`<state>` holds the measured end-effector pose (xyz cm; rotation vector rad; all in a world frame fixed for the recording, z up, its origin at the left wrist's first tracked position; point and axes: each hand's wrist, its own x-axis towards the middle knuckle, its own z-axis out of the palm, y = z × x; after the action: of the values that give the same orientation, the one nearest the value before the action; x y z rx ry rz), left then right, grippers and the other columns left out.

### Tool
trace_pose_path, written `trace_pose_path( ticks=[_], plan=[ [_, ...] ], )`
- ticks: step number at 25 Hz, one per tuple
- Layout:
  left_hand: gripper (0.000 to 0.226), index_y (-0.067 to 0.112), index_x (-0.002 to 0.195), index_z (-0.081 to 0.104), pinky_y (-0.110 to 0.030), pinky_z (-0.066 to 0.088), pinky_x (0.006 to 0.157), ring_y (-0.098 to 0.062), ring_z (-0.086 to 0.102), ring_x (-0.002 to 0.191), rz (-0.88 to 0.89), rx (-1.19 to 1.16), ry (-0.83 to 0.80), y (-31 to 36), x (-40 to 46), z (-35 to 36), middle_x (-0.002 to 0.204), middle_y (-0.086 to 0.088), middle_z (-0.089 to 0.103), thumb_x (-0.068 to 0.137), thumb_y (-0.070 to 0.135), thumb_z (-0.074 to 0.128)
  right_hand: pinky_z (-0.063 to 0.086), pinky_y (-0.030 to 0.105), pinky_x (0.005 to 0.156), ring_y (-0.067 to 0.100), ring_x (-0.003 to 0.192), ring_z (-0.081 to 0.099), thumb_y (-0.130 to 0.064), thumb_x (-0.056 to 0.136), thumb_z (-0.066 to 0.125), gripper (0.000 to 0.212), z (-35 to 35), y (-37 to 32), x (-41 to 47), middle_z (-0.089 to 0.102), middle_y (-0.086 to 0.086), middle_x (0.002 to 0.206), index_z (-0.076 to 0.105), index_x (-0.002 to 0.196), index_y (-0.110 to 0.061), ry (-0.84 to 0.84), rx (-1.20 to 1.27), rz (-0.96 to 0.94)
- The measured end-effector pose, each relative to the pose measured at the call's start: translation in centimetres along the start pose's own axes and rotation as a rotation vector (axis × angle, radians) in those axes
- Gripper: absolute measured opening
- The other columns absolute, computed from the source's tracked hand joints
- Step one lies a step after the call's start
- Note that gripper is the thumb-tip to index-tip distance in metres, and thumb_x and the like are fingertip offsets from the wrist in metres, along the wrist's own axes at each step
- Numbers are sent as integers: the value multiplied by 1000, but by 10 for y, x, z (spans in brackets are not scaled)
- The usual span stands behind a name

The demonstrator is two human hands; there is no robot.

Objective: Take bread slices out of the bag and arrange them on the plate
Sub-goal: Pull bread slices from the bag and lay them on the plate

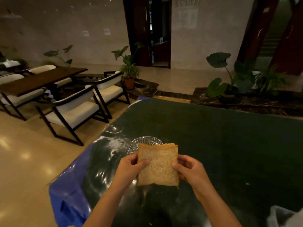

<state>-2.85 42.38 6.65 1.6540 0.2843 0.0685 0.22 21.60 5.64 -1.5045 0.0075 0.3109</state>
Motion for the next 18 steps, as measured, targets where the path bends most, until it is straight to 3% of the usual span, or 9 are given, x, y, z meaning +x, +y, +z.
trace_pose_path(
  ticks=[4, 6, 10, 12, 16, 18],
  plan=[
    [15, 18, 88, 71, -30, 55, 66, -21, 70, 81, -57, 72, 49, -18, 43, -9, 85, -4, 75, 75, 10, 72, 56, 24, 59, 14, 86, 67, -6, 76, 69, 28, 15, 23, 49, 69, 3, 95, 64, 100, -20, -6, 26, 52],
    [13, 21, 87, 71, -27, 53, 64, -16, 70, 78, -87, 121, 67, -27, 68, -14, 82, 1, 74, 76, 13, 71, 55, 21, 57, 12, 86, 66, -7, 76, 69, 27, 26, 33, 75, 68, 0, 96, 63, 96, -24, 2, 41, 83],
    [19, 23, 93, 69, -28, 55, 67, -12, 69, 80, -143, 152, 60, -44, 122, -22, 87, 4, 73, 76, 15, 72, 56, 32, 70, 14, 92, 63, -8, 76, 69, 28, 47, 51, 123, 65, -2, 98, 60, 87, -32, 90, 34, 135],
    [25, 27, 97, 65, -34, 57, 74, -13, 68, 85, -161, 167, 32, -57, 158, -25, 93, 5, 72, 76, 15, 72, 55, 29, 66, 13, 90, 62, -8, 76, 69, 28, 56, 63, 153, 65, -2, 97, 61, 86, -33, 155, 26, 160],
    [40, 18, 116, 59, -39, 54, 86, -15, 63, 94, -149, 222, -54, -87, 229, -36, 105, 2, 67, 79, 9, 69, 55, 29, 66, 13, 88, 62, -8, 77, 69, 28, 76, 88, 208, 65, -4, 94, 63, 101, -20, 323, -25, 213],
    [44, 13, 123, 55, -33, 52, 85, -10, 59, 94, -128, 258, -115, -103, 260, -40, 109, 1, 63, 81, 4, 65, 56, 36, 74, 13, 88, 62, -7, 77, 68, 28, 85, 98, 231, 64, -6, 91, 64, 103, -17, 399, -73, 221]
  ],
)
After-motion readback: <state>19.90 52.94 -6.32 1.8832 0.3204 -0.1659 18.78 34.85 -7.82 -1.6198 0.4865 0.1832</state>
